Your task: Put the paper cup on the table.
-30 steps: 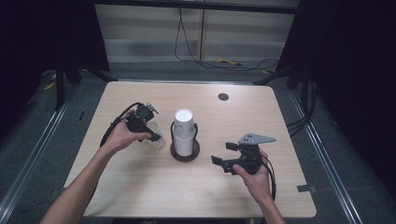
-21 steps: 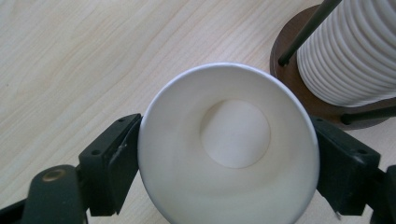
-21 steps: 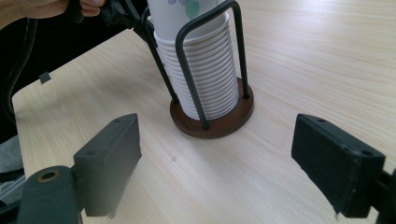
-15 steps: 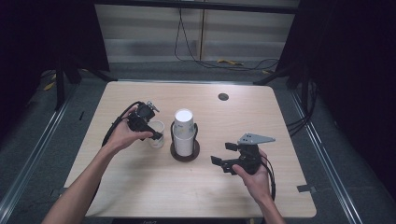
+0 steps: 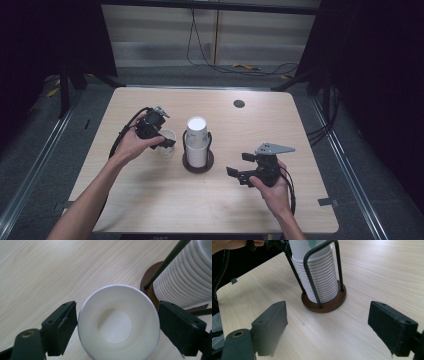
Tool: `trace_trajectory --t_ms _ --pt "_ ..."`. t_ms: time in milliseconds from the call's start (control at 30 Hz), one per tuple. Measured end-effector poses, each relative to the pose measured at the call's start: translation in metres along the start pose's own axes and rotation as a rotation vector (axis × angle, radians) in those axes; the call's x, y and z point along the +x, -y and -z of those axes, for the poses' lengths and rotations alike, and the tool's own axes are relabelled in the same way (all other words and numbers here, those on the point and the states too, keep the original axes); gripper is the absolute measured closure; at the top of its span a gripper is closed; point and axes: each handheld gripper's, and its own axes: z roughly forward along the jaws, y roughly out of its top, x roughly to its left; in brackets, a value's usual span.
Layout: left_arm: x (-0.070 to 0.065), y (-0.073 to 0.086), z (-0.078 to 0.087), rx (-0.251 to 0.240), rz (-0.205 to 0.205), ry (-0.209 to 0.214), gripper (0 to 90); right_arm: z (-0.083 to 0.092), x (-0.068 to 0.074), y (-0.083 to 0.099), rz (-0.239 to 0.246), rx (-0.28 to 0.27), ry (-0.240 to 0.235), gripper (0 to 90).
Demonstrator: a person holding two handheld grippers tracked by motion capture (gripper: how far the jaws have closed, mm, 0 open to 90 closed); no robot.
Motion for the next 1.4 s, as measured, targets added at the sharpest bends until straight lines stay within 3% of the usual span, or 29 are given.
trace_trajectory --t_ms 300,467,667,700,733,833,900,1333,1400 --pt "0.006 0.003 0.011 -0.089 0.037 0.021 16.4 0.001 -0.001 0.001 -0.005 0.002 0.004 15.4" --pt "0.007 0.009 0.020 -0.167 0.054 0.042 16.3 0.000 -0.002 0.002 -0.008 0.003 0.005 15.3" --pt "0.001 0.016 0.031 -0.237 0.044 0.046 16.2 0.001 -0.002 0.002 -0.008 0.005 0.008 15.4" --pt "0.001 0.017 0.032 -0.248 0.046 0.062 16.2 0.001 -0.002 0.002 -0.008 0.005 0.009 15.4" --pt "-0.001 0.017 0.034 -0.240 0.043 0.071 16.1 0.000 -0.003 0.002 -0.010 0.005 0.009 15.4" --pt "-0.004 0.019 0.037 -0.217 0.022 0.036 15.9 -0.001 -0.003 0.004 -0.009 0.012 0.010 15.5" --pt "-0.003 0.022 0.041 -0.245 0.030 0.049 15.8 -0.001 -0.003 0.004 -0.008 0.013 0.010 15.5" --pt "-0.008 0.049 0.045 -0.330 0.046 0.027 15.8 0.001 -0.005 0.005 -0.017 0.008 0.019 15.6" --pt "-0.008 0.053 0.046 -0.336 0.056 0.045 15.7 0.001 -0.005 0.005 -0.017 0.006 0.019 15.6"
